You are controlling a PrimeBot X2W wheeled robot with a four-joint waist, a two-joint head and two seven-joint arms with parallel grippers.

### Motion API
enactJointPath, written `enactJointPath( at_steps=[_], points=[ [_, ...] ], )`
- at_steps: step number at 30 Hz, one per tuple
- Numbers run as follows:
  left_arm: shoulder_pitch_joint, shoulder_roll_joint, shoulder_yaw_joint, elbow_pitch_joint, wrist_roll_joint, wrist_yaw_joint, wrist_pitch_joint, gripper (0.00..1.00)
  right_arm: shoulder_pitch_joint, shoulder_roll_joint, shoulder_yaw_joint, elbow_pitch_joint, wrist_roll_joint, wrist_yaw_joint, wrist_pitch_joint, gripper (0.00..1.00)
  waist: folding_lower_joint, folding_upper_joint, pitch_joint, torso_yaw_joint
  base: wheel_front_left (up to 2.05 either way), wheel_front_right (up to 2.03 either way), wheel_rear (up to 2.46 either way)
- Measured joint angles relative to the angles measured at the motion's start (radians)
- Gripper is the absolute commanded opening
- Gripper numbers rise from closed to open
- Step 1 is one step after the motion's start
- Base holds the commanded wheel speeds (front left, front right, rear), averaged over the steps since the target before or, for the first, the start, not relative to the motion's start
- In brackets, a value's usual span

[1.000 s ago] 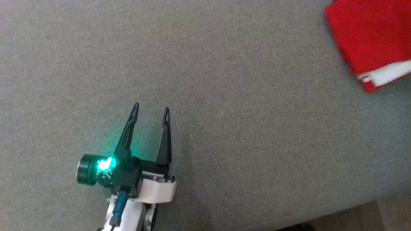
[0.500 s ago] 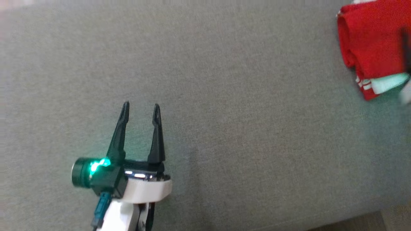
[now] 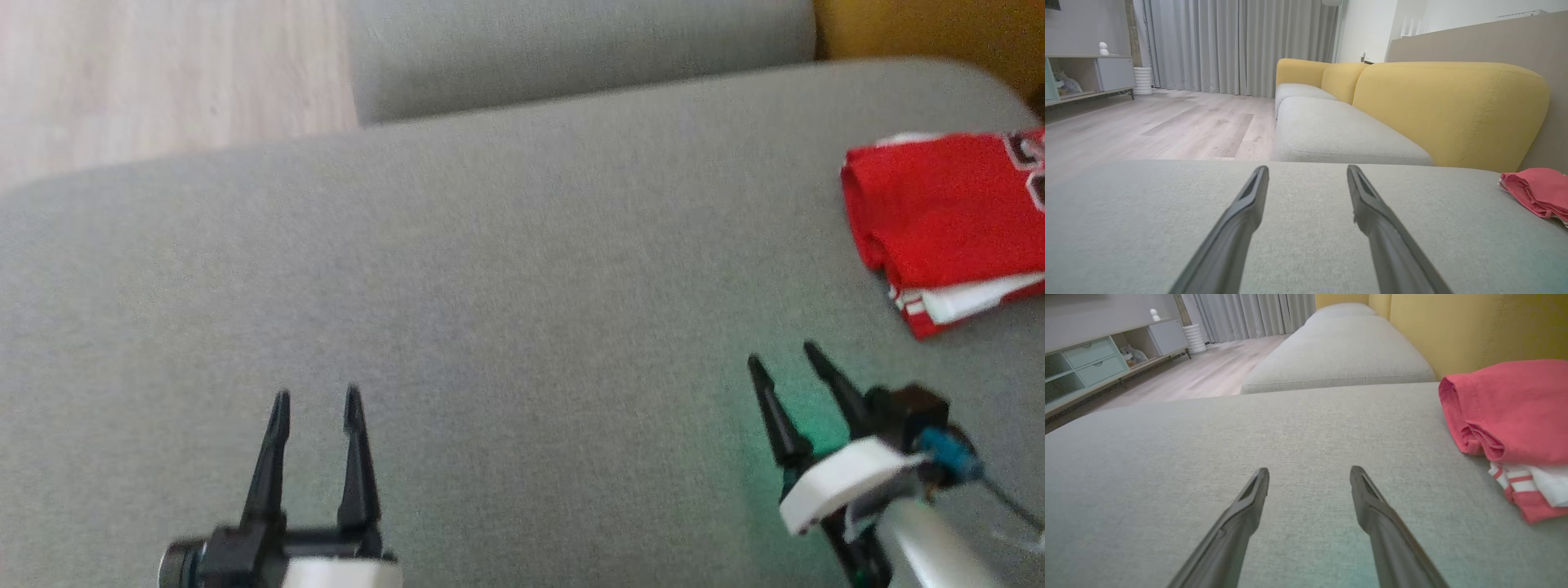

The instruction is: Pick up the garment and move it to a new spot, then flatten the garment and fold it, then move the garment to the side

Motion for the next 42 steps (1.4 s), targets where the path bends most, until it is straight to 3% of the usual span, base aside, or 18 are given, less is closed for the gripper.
enactJointPath(
  at_steps=[2,6,10,14,29,30,36,42],
  points=[
    [0.044,0.000,0.012,-0.006,0.005,-0.005,0.000,1.00,0.051,0.038,-0.042,-0.029,-0.056,0.000,-0.006,1.00,-0.0001,0.0000,-0.039,0.011,0.00,0.00,0.00],
    [0.106,0.000,0.033,-0.019,0.034,-0.010,0.000,1.00,0.167,0.118,-0.180,-0.232,-0.215,0.000,-0.007,1.00,0.0001,0.0000,-0.101,0.034,0.00,0.00,0.00],
    [0.155,0.001,0.057,-0.021,0.043,-0.017,0.000,1.00,0.298,0.169,-0.232,-0.346,-0.289,0.000,-0.009,1.00,0.0000,0.0000,-0.141,0.055,0.00,0.00,0.00],
    [0.180,0.001,0.066,-0.017,0.044,-0.019,0.000,1.00,0.370,0.184,-0.231,-0.365,-0.319,0.000,-0.009,1.00,0.0002,0.0000,-0.160,0.068,0.00,0.00,0.00],
    [0.184,0.002,0.068,-0.009,0.077,-0.017,0.000,1.00,0.374,0.199,-0.240,-0.374,-0.338,0.000,-0.009,1.00,0.0004,0.0000,-0.173,0.069,0.00,0.00,0.00],
    [0.184,0.002,0.068,-0.008,0.077,-0.017,0.000,0.00,0.374,0.200,-0.242,-0.375,-0.340,0.000,-0.009,0.00,0.0004,0.0000,-0.172,0.067,0.00,0.00,0.00],
    [0.201,0.001,0.062,0.078,0.075,-0.017,0.002,0.00,0.407,0.199,-0.240,-0.291,-0.338,0.000,-0.005,0.00,0.0004,0.0000,-0.172,0.066,0.00,0.00,0.00],
    [0.205,0.003,0.063,0.085,0.004,-0.021,0.011,0.00,0.419,0.199,-0.242,-0.284,-0.265,0.000,0.005,0.00,0.0005,0.0000,-0.167,0.067,0.00,0.00,0.00]
  ],
)
